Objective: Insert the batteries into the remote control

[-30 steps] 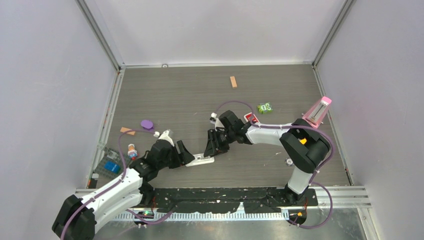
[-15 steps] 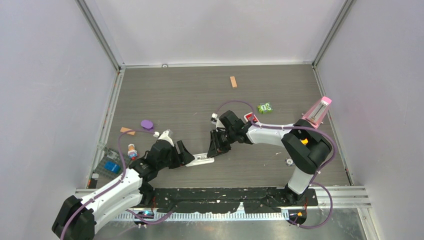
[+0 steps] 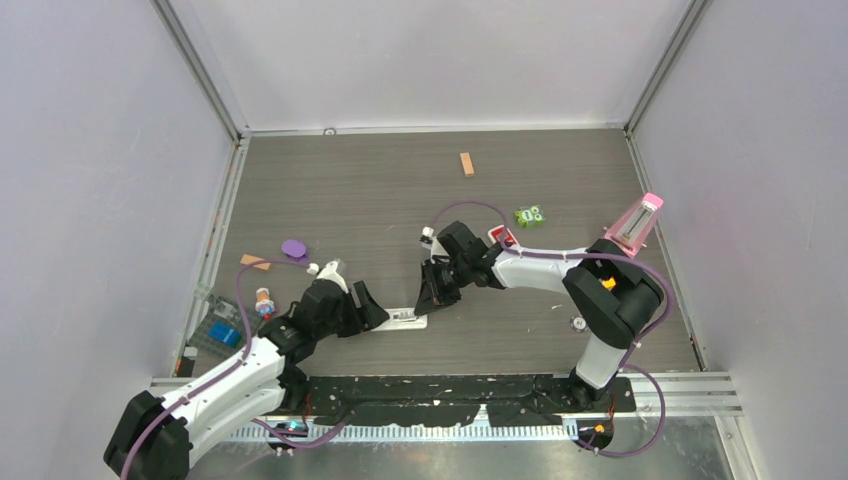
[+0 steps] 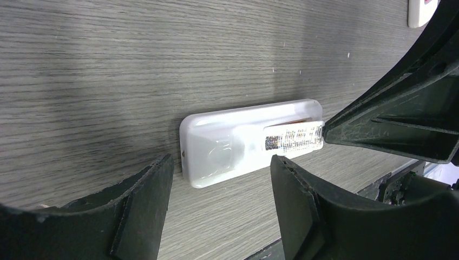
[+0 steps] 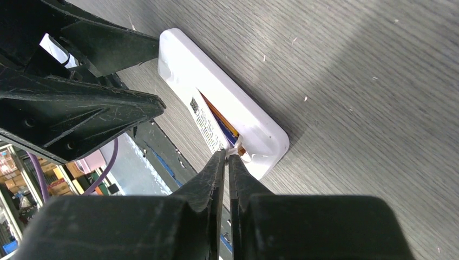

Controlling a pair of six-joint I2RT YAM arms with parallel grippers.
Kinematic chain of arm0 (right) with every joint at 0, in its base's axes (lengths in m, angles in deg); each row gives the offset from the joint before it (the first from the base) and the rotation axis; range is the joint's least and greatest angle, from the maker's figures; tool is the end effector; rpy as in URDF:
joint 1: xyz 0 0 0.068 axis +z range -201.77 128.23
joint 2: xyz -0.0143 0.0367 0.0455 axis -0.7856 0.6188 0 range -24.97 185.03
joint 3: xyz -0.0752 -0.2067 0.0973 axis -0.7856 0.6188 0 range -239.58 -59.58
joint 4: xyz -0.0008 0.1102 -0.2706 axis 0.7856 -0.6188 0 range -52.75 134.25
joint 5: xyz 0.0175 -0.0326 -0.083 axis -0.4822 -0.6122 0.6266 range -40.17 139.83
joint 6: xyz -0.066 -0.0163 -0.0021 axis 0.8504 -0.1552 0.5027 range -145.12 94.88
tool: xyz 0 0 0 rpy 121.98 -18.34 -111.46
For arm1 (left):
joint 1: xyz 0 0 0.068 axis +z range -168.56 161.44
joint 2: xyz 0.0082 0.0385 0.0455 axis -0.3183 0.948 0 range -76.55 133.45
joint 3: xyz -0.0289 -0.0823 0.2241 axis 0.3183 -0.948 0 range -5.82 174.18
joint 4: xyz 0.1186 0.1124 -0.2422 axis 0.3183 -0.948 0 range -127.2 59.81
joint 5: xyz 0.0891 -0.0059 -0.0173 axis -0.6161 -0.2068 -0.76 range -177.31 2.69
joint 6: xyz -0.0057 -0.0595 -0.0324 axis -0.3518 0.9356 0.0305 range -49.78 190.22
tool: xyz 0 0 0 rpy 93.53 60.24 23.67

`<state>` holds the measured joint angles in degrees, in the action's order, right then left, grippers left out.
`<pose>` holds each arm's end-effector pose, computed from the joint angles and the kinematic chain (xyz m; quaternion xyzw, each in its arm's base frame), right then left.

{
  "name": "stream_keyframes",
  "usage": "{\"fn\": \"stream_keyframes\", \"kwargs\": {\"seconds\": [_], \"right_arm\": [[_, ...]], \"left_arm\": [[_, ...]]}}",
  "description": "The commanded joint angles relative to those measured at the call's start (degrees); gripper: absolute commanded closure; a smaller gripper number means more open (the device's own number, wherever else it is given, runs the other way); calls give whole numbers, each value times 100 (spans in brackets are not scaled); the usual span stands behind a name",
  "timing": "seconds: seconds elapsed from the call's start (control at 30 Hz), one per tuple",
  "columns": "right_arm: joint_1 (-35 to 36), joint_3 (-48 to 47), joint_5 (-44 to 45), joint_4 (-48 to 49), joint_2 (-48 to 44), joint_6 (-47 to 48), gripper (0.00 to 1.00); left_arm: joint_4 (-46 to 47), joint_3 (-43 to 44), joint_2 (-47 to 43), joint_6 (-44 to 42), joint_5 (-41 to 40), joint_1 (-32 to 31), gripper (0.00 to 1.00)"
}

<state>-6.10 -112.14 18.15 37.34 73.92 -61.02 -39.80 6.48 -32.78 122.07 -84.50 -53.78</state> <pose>0.2329 0.2796 0.0853 -0.1635 0.9023 0.3942 0.0605 0.1770 -0.1284 0.0947 -0.1215 0.9018 -0.3014 0.2848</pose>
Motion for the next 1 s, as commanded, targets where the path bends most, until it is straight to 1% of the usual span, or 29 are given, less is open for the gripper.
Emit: {"fn": "stream_keyframes", "kwargs": {"seconds": [0.0, 0.3, 0.5, 0.63, 0.73, 0.97], "right_arm": [[68, -223, 100, 173, 23, 126, 89], [229, -150, 317, 20, 60, 95, 89], [347, -62, 605, 53, 121, -164, 89], [464, -91, 1096, -111, 157, -209, 86], [575, -226, 1462, -423, 209, -139, 84], [852, -549, 2525, -1078, 300, 29, 75]], "left_arm": [[-253, -43, 88, -176, -66, 7, 32], [-164, -111, 93, -115, -22, 7, 33], [-64, -187, 97, -73, 35, 14, 33], [17, -247, 117, -62, 64, 7, 33], [61, -280, 114, -62, 73, 15, 33], [29, -300, 48, -100, 27, 14, 33]]}}
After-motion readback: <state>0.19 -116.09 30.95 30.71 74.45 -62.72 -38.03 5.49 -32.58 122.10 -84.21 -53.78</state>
